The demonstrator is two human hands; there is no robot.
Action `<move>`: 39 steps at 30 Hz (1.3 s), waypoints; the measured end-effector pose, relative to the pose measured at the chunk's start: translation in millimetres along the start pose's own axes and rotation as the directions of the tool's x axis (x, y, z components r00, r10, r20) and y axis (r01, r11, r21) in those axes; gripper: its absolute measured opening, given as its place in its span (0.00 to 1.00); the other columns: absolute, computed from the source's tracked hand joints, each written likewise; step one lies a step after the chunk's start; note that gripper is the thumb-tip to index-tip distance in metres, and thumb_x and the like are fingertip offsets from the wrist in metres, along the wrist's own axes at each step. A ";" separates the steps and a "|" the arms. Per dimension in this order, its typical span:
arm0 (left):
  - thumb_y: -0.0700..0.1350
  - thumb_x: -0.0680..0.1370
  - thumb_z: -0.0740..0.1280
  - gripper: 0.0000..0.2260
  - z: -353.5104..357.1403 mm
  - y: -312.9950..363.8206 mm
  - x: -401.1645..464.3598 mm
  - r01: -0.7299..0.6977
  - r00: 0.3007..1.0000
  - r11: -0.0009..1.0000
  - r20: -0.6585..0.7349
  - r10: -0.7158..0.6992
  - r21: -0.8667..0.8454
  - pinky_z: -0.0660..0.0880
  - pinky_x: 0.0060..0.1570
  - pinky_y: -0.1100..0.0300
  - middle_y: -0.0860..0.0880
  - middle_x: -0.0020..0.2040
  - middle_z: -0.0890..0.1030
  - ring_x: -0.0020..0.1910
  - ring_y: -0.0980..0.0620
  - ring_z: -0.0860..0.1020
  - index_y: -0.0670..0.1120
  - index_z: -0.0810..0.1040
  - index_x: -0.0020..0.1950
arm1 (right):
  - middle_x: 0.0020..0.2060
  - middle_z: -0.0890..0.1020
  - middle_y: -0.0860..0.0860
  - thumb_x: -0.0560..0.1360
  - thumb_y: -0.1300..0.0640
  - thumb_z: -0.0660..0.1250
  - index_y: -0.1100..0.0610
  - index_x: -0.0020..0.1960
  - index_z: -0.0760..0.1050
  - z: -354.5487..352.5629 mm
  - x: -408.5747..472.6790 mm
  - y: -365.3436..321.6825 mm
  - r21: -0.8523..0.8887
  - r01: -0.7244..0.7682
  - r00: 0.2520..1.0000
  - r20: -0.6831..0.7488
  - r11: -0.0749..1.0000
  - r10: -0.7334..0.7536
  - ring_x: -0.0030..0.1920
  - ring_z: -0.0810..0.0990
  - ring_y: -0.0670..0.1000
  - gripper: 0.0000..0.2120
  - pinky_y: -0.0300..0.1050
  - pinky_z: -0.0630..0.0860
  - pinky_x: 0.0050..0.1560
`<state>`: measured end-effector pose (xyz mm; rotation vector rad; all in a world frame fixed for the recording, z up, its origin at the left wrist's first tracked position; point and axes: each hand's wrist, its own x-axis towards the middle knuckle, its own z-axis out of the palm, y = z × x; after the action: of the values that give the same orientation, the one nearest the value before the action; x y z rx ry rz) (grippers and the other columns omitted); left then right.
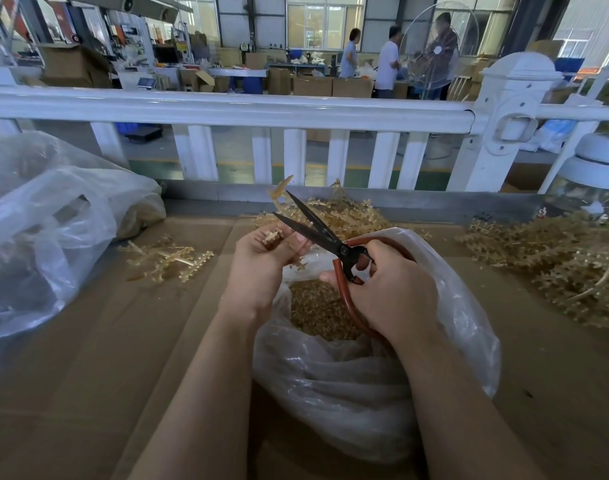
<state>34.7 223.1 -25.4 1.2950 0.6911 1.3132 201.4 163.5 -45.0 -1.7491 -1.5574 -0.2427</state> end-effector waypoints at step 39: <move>0.38 0.70 0.74 0.05 7.6 2.5 -3.0 0.171 0.985 0.985 0.029 -0.171 -0.001 0.72 0.35 0.66 0.47 0.34 0.80 0.33 0.55 0.76 0.39 0.83 0.44 | 0.34 0.85 0.46 0.71 0.45 0.76 0.48 0.41 0.83 4.8 1.7 0.7 0.622 -0.300 0.953 0.235 0.723 0.193 0.35 0.84 0.46 0.08 0.37 0.80 0.35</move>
<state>40.4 217.6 -22.2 1.2208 0.7627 1.1539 200.8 168.0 -47.6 -1.3917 -1.2651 0.5379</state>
